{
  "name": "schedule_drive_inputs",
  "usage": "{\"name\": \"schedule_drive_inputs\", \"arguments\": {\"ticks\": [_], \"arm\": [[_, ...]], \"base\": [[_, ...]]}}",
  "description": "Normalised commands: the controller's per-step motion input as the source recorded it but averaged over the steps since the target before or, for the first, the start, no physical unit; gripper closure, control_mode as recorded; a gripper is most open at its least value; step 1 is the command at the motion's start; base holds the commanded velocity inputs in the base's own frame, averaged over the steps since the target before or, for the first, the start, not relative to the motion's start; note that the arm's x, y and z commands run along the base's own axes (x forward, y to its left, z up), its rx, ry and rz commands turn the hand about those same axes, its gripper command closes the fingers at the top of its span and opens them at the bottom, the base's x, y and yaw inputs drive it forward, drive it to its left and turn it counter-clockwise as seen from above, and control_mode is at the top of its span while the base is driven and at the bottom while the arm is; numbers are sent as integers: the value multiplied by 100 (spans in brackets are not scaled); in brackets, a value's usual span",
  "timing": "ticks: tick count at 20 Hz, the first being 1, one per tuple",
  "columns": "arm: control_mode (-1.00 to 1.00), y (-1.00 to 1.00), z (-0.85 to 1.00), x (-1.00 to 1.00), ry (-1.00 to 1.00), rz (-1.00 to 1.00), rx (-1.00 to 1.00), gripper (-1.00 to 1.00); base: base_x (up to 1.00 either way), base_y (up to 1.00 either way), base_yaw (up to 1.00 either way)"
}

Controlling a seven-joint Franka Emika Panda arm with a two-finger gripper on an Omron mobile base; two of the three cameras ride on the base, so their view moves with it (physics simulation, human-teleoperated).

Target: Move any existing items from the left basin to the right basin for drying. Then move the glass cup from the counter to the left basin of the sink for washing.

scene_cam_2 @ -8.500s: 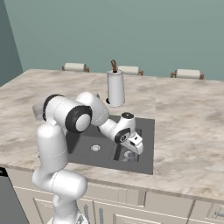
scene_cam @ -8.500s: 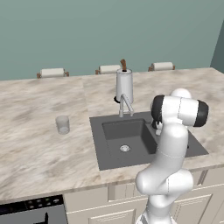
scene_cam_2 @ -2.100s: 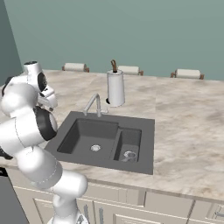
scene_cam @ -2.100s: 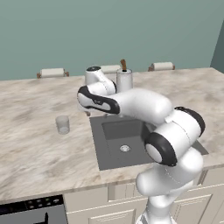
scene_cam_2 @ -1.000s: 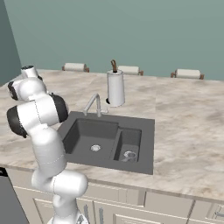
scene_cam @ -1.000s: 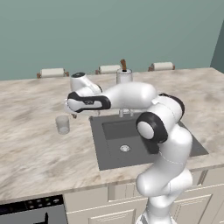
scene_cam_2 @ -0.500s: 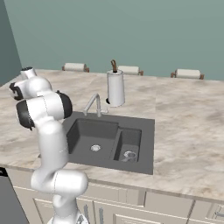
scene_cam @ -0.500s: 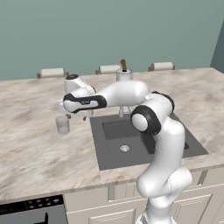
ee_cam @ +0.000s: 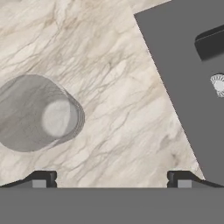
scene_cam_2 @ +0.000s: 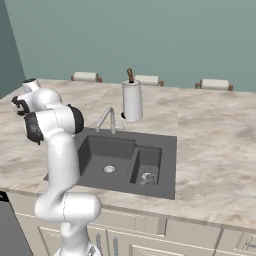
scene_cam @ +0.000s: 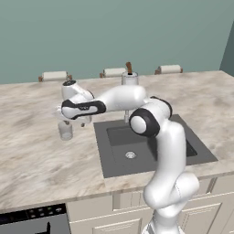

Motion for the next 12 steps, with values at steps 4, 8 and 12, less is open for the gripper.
{"name": "schedule_drive_inputs", "arguments": {"ticks": [4, 8, 12], "arm": [[-100, 18, -18, 24, 0, 0, 0, -100], [-100, 11, -15, 17, 0, 0, 0, -100], [-100, 11, -12, 18, 0, 0, 0, -100]], "base": [[0, 0, 0], [0, 0, 0], [0, 0, 0]]}}
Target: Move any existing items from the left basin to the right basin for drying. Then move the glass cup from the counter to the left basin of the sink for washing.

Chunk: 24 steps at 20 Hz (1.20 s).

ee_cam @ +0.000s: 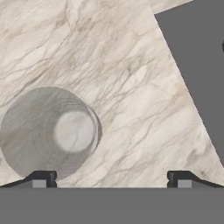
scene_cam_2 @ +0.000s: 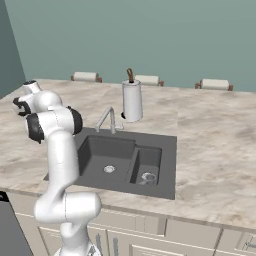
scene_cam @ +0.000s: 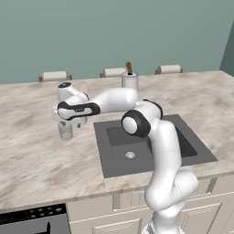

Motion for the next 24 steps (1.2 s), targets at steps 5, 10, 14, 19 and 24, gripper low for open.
{"name": "schedule_drive_inputs", "arguments": {"ticks": [5, 10, 14, 19, 24], "arm": [[-100, 12, -10, 22, 0, 0, 0, -100], [-100, 9, -10, 19, 0, 0, 0, -100], [-100, 0, -6, 16, 0, 0, 0, -100], [-100, 0, -7, 14, 0, 0, 0, -100], [-100, 0, -8, 10, 0, 0, 0, -100]], "base": [[0, 0, 0], [0, 0, 0], [0, 0, 0], [0, 0, 0], [0, 0, 0]]}}
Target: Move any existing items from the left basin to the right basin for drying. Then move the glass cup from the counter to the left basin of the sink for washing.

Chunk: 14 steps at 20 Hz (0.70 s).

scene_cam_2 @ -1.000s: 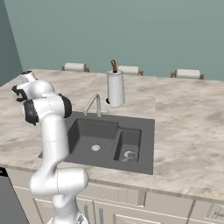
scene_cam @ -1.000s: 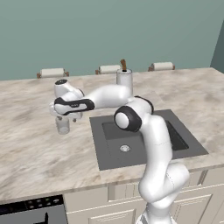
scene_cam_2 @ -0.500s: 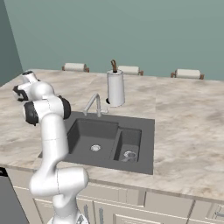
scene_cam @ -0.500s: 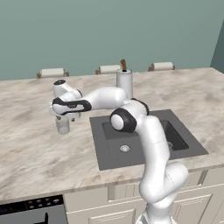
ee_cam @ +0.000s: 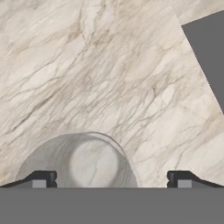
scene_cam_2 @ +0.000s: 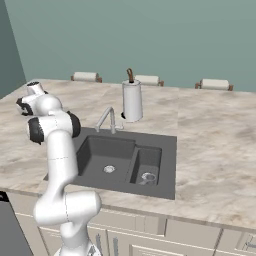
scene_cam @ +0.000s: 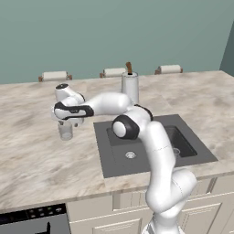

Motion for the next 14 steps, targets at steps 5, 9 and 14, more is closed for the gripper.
{"name": "schedule_drive_inputs", "arguments": {"ticks": [5, 9, 14], "arm": [[-100, 0, -12, 14, 0, 0, 0, -100], [-100, 1, -11, 13, 0, 0, 0, -100], [-100, 1, -6, 12, 0, 0, 0, -100]], "base": [[0, 0, 0], [0, 0, 0], [0, 0, 0]]}}
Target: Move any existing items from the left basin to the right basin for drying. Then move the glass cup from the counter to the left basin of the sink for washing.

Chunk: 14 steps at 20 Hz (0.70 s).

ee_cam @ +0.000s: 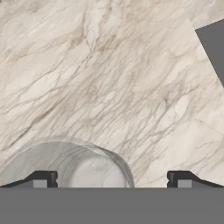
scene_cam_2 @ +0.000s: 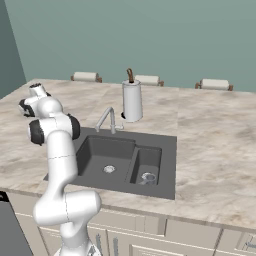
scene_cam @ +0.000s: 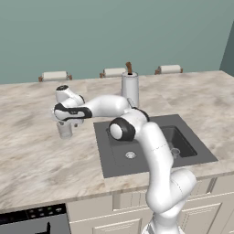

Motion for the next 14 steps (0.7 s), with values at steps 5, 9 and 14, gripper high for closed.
{"name": "schedule_drive_inputs", "arguments": {"ticks": [5, 9, 14], "arm": [[-100, 1, 0, -1, 0, 0, 0, -100], [-100, 0, -4, -14, 0, 0, 0, -100], [-100, 0, -17, -26, 2, 0, 0, 100]], "base": [[0, 0, 0], [0, 0, 0], [0, 0, 0]]}}
